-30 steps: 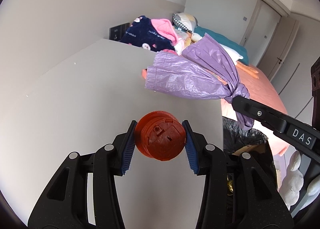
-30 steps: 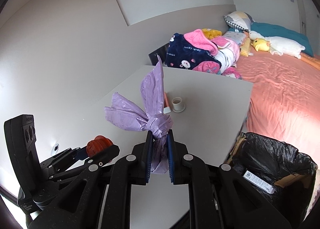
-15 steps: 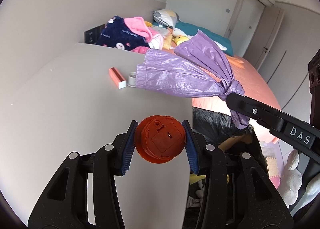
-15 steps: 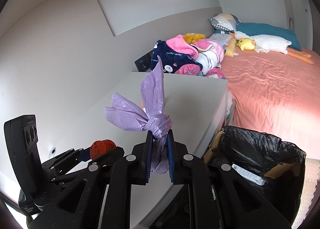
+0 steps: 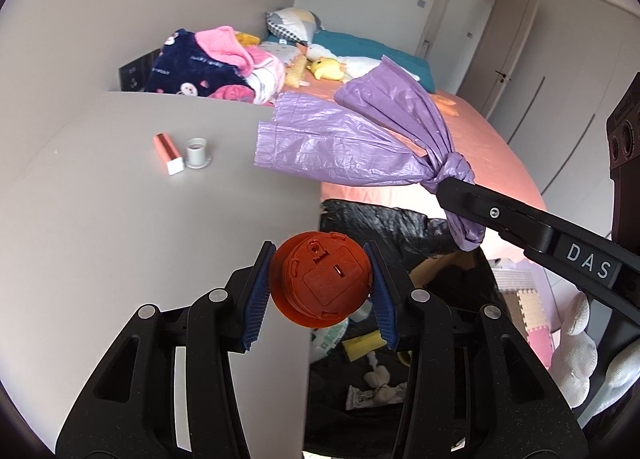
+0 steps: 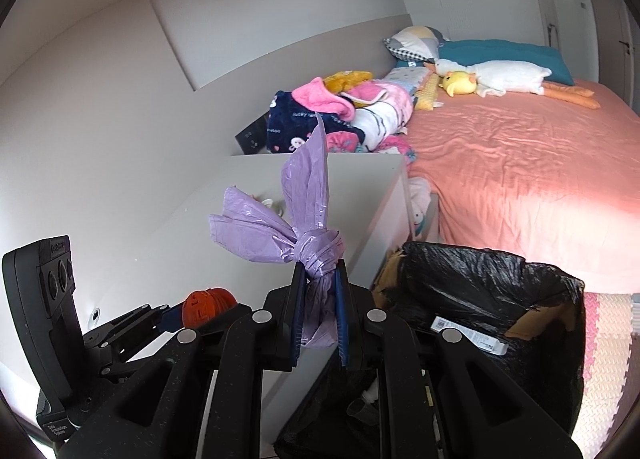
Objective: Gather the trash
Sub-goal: 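Lift the orange lid and purple bag and carry them over the trash bin, then open both grippers over the trash bin to drop the lid and bag, then move both open grippers back over the desk toward the red box and white cup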
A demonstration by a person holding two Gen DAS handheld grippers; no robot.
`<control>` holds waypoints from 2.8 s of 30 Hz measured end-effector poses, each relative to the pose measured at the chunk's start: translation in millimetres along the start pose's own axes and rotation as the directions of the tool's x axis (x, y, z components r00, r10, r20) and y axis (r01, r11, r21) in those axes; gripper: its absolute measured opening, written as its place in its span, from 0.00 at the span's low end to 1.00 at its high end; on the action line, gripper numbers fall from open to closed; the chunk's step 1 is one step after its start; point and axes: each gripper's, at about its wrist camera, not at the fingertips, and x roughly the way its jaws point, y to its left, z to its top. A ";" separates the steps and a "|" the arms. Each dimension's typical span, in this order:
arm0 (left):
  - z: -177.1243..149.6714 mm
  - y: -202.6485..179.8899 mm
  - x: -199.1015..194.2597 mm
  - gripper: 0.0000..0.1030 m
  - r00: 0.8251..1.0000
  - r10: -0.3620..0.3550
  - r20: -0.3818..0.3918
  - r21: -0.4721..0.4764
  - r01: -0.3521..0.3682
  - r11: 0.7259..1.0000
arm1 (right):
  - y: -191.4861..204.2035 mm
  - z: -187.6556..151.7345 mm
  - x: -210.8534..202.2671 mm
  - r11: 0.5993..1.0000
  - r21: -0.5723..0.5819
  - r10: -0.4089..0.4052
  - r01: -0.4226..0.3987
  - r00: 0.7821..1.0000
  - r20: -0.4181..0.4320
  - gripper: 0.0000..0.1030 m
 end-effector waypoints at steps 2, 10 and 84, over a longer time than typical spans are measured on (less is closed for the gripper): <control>0.3 -7.5 2.6 0.43 1.000 -0.020 -0.006 0.012 0.020 1.000 | -7.5 -0.8 -5.3 1.000 0.011 -0.013 0.013 1.000 0.008 0.14; -2.7 -33.0 9.7 0.43 0.997 -0.074 -0.031 0.059 0.075 0.995 | -33.9 -2.6 -22.6 0.997 0.055 -0.063 0.061 0.998 0.031 0.14; 22.1 104.3 18.0 0.63 0.993 0.117 0.032 -0.149 -0.111 0.983 | 0.1 13.0 64.9 0.995 0.083 -0.058 0.059 0.998 -0.012 0.64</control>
